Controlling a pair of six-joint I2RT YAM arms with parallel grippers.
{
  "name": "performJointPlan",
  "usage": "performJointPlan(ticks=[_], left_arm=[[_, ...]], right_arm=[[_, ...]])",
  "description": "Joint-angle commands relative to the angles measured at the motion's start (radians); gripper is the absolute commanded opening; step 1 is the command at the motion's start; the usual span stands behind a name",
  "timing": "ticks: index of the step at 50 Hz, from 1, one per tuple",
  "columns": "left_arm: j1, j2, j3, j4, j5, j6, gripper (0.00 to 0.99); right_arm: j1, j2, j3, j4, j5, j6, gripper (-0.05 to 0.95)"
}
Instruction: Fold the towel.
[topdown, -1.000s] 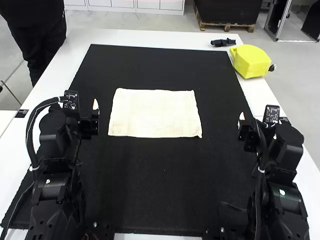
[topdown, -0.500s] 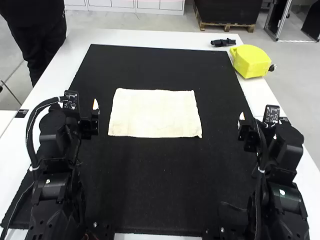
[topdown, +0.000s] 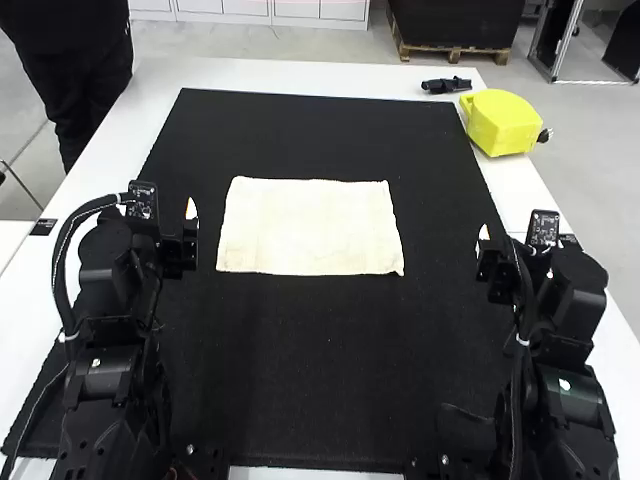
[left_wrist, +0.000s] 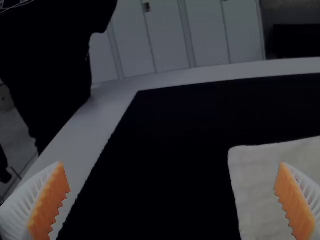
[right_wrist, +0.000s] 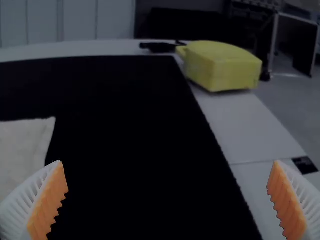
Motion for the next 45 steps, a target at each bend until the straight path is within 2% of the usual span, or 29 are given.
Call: performJointPlan(ticks=[1, 15, 18, 34, 39, 45], left_arm=[[0.005, -0.014, -0.004, 0.006, 0.01, -0.005, 0.967], [0.005, -0.014, -0.006, 0.008, 0.01, -0.005, 0.967], [0.005, -0.013, -0.004, 0.003, 0.033, -0.007, 0.967], [0.004, -0.013, -0.006, 0.003, 0.035, -0.005, 0.967], [0.004, -0.013, -0.004, -0.001, 0.062, -0.007, 0.967], [0.004, -0.013, -0.006, -0.001, 0.064, -0.005, 0.967]], right_arm=[[-0.007, -0.009, -0.006, 0.004, -0.008, -0.006, 0.92], [-0.006, -0.009, -0.006, 0.004, -0.008, -0.006, 0.92], [-0.007, -0.009, -0.006, 0.004, -0.008, -0.006, 0.92], [-0.006, -0.009, -0.006, 0.004, -0.008, -0.006, 0.92], [-0.006, -0.009, -0.006, 0.004, -0.01, -0.006, 0.92], [-0.007, -0.009, -0.006, 0.004, -0.01, -0.006, 0.92]])
